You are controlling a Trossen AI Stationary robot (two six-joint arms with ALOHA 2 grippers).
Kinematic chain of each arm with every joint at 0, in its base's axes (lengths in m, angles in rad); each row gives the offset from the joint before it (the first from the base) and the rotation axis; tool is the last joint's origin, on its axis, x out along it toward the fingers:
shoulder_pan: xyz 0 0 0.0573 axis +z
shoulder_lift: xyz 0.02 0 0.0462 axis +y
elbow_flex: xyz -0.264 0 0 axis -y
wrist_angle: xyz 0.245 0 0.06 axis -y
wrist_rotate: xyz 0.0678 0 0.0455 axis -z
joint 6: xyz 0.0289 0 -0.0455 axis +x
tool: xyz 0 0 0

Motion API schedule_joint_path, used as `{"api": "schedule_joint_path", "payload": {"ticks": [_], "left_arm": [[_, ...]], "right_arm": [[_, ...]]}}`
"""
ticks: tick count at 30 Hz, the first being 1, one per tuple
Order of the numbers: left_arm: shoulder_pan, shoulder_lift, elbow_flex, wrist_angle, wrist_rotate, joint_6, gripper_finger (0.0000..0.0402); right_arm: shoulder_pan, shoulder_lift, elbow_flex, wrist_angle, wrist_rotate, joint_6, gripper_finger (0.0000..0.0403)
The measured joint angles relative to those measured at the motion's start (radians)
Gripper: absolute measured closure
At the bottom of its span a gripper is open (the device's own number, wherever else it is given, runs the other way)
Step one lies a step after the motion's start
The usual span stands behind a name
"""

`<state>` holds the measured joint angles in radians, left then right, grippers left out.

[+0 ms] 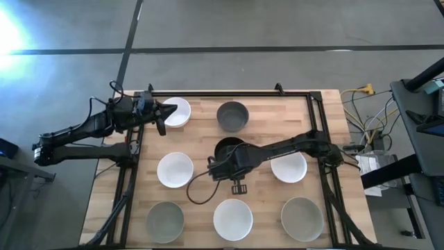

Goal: Nest bowls inside each other
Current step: Stack the black bowl on the white bowl

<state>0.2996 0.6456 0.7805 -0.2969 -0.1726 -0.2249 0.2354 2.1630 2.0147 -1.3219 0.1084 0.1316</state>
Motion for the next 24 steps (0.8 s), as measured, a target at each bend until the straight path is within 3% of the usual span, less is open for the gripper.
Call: {"api": "schedule_joint_path", "payload": {"ticks": [15, 24], "left_arm": [[0.0, 0.002, -0.001, 0.0, 0.0, 0.003, 0.0402], [0.0, 0.007, -0.002, 0.0, 0.0, 0.005, 0.0402]], "right_arm": [[0.0, -0.001, -0.056, 0.033, 0.022, 0.072, 0.0394], [0.005, -0.001, -0.115, 0.08, -0.046, 0.074, 0.0394]]}}
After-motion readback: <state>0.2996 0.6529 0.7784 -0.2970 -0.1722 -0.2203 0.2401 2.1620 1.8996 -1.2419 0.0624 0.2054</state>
